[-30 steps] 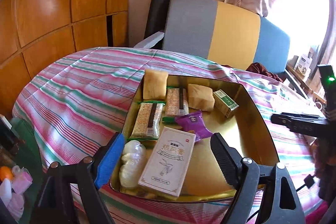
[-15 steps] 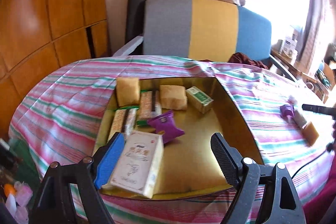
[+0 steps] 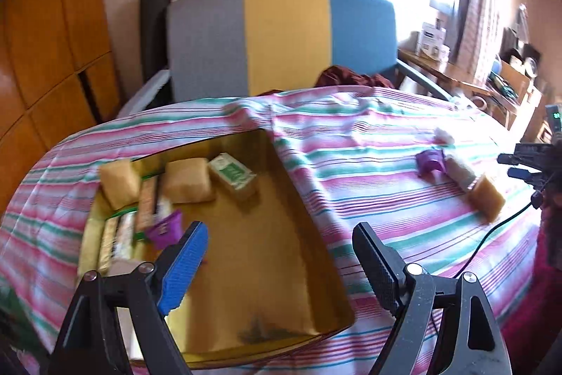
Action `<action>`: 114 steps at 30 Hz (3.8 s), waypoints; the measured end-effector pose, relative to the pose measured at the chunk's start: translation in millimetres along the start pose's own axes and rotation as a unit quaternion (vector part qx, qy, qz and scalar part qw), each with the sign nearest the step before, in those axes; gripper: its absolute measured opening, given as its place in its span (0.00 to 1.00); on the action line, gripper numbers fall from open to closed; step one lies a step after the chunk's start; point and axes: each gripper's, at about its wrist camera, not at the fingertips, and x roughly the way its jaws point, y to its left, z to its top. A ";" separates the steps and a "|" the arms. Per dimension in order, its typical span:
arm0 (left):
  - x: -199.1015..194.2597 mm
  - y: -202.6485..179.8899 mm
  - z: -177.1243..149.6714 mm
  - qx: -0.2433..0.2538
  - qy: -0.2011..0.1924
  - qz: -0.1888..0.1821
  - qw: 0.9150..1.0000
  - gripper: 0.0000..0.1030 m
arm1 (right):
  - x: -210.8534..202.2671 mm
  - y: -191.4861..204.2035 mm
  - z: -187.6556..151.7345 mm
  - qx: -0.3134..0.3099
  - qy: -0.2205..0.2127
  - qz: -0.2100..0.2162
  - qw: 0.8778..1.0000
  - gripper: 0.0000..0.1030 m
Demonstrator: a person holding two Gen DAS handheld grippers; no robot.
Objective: Organize objects
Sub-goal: 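Grasp the remaining purple snack packet with the left tool while the right tool returns to the table, then reach the right tool toward the white plastic bag on the table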
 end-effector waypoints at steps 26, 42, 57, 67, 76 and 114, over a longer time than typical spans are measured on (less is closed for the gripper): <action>161.3 -214.4 53.4 0.332 0.039 -0.127 0.934 0.80 | 5.5 -27.2 0.8 0.078 0.043 0.079 0.993 0.41; 223.5 -253.2 83.8 0.362 0.055 -0.198 0.909 0.34 | 15.1 -29.1 -0.8 0.086 0.072 0.102 0.988 0.41; 139.2 -187.1 24.5 0.158 0.067 -0.161 0.972 0.32 | 14.8 -25.2 -0.1 0.070 0.064 0.084 0.992 0.41; 116.1 -153.2 -17.0 0.104 0.053 -0.154 0.981 0.32 | 22.5 -6.9 -6.6 0.020 0.074 0.056 0.995 0.41; 125.8 -144.7 -17.4 0.076 0.062 -0.182 0.978 0.32 | 36.9 28.1 22.2 -0.084 0.071 0.030 0.993 0.41; 128.4 -139.2 -20.8 0.061 0.060 -0.201 0.976 0.34 | 147.8 81.1 115.9 -0.222 0.082 -0.064 0.969 0.43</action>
